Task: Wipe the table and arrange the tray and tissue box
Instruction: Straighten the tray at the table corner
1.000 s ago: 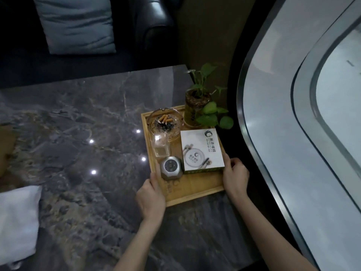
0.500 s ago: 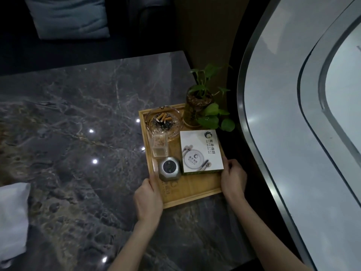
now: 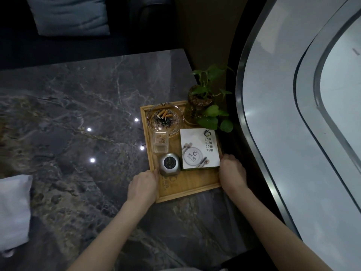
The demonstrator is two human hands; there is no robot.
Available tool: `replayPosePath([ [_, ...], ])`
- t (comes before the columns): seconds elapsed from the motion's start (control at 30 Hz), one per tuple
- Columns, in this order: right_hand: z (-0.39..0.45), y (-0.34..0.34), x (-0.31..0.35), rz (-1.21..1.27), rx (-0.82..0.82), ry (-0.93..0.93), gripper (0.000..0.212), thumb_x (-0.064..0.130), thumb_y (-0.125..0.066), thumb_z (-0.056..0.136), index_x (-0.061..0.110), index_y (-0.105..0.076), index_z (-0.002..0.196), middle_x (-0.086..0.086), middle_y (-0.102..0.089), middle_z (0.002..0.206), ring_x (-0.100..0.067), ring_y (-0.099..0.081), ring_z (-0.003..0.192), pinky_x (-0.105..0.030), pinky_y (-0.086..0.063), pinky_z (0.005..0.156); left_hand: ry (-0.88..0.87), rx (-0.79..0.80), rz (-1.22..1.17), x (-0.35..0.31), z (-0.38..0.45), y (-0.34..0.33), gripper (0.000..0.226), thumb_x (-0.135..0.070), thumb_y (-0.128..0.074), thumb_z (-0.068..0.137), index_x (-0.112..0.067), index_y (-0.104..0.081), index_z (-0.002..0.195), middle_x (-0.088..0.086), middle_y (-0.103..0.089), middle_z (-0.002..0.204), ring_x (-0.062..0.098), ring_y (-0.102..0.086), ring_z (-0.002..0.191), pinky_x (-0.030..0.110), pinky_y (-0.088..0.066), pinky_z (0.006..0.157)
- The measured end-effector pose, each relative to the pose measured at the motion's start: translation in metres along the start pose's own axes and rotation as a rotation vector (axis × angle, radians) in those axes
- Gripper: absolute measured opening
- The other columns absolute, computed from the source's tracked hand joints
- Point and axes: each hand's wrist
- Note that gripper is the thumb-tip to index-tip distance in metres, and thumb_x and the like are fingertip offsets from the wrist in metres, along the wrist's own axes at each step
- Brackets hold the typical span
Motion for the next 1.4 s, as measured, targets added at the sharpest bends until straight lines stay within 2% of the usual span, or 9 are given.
replayPosePath([
  [0.23,-0.004,-0.001,-0.009,0.246,0.013,-0.03,0.022,0.009,-0.038,0.095,-0.002,-0.05,0.11,-0.022,-0.06,0.107,-0.037,-0.061,0.092,-0.04,-0.051,0.07,-0.02,-0.044,0.093,0.004,-0.003,0.005,0.055,-0.044,-0.02,0.095,-0.007,-0.061,0.093,0.017,-0.066,0.1,0.036,-0.06,0.093,0.039,-0.043,0.075],
  [0.37,-0.04,-0.012,-0.007,0.387,-0.231,-0.037,0.025,0.012,-0.045,0.093,0.001,-0.052,0.115,-0.02,-0.06,0.105,-0.037,-0.057,0.096,-0.041,-0.049,0.071,-0.098,-0.264,-0.103,0.014,-0.027,-0.002,0.032,-0.038,-0.035,0.093,-0.011,-0.052,0.092,0.01,-0.063,0.09,0.027,-0.06,0.079,0.036,-0.045,0.064],
  [0.47,-0.074,-0.036,0.004,0.458,-0.375,0.004,0.029,0.009,-0.051,0.09,-0.001,-0.055,0.117,-0.02,-0.061,0.114,-0.036,-0.055,0.108,-0.046,-0.051,0.088,-0.284,-0.301,0.003,0.023,-0.049,-0.027,0.052,-0.042,-0.034,0.088,-0.004,-0.046,0.122,0.017,-0.056,0.12,0.031,-0.054,0.109,0.041,-0.047,0.089],
  [0.53,-0.085,-0.051,0.009,0.456,-0.314,-0.002,0.047,0.027,-0.041,0.094,0.004,-0.039,0.136,-0.016,-0.047,0.139,-0.032,-0.04,0.13,-0.048,-0.034,0.11,-0.288,-0.268,0.082,0.025,-0.057,-0.044,0.072,-0.052,-0.023,0.089,0.001,-0.027,0.138,0.021,-0.036,0.145,0.03,-0.027,0.135,0.04,-0.02,0.111],
  [0.6,-0.09,-0.061,0.01,0.403,-0.223,-0.01,0.063,0.045,-0.021,0.094,0.01,-0.016,0.146,-0.011,-0.024,0.154,-0.023,-0.016,0.144,-0.042,-0.009,0.117,-0.264,-0.25,0.11,0.026,-0.06,-0.054,0.079,-0.058,-0.01,0.09,0.0,-0.014,0.142,0.018,-0.019,0.151,0.023,-0.001,0.143,0.041,0.0,0.113],
  [0.7,-0.09,-0.072,0.01,0.373,-0.143,-0.002,0.075,0.058,-0.004,0.087,0.013,0.003,0.147,-0.007,-0.002,0.159,-0.011,0.01,0.142,-0.036,0.006,0.116,-0.23,-0.239,0.142,0.025,-0.057,-0.061,0.079,-0.061,-0.007,0.088,-0.005,-0.007,0.143,0.013,-0.013,0.152,0.017,0.011,0.142,0.044,0.006,0.112],
  [1.03,-0.076,-0.07,0.01,0.403,-0.134,0.0,0.083,0.065,0.011,0.081,0.013,0.008,0.146,-0.007,0.004,0.158,-0.01,0.015,0.14,-0.035,0.007,0.117,-0.207,-0.168,0.093,0.015,-0.046,-0.054,0.084,-0.066,0.016,0.077,-0.011,0.011,0.14,0.005,0.012,0.15,0.02,0.011,0.14,0.046,0.008,0.109],
  [1.2,-0.059,-0.062,0.01,0.413,-0.114,0.012,0.081,0.064,0.001,0.084,0.012,0.009,0.146,-0.008,0.009,0.158,-0.011,0.018,0.14,-0.033,0.009,0.116,-0.191,-0.144,0.086,0.006,-0.033,-0.045,0.089,-0.067,0.028,0.066,-0.013,0.022,0.137,0.002,0.025,0.147,0.015,0.023,0.137,0.042,0.014,0.109],
  [1.4,-0.038,-0.054,0.009,0.458,-0.088,0.021,0.072,0.052,-0.014,0.091,0.014,0.011,0.146,-0.005,0.012,0.158,-0.009,0.021,0.139,-0.03,0.011,0.115,-0.186,-0.144,0.045,-0.004,-0.017,-0.043,0.088,-0.068,0.023,0.069,-0.013,0.021,0.138,0.003,0.022,0.148,0.015,0.021,0.137,0.042,0.012,0.11],
])
Point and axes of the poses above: each hand's wrist, its own z-axis towards the middle knuckle, its own y-axis out of the back of the hand, x = y × z
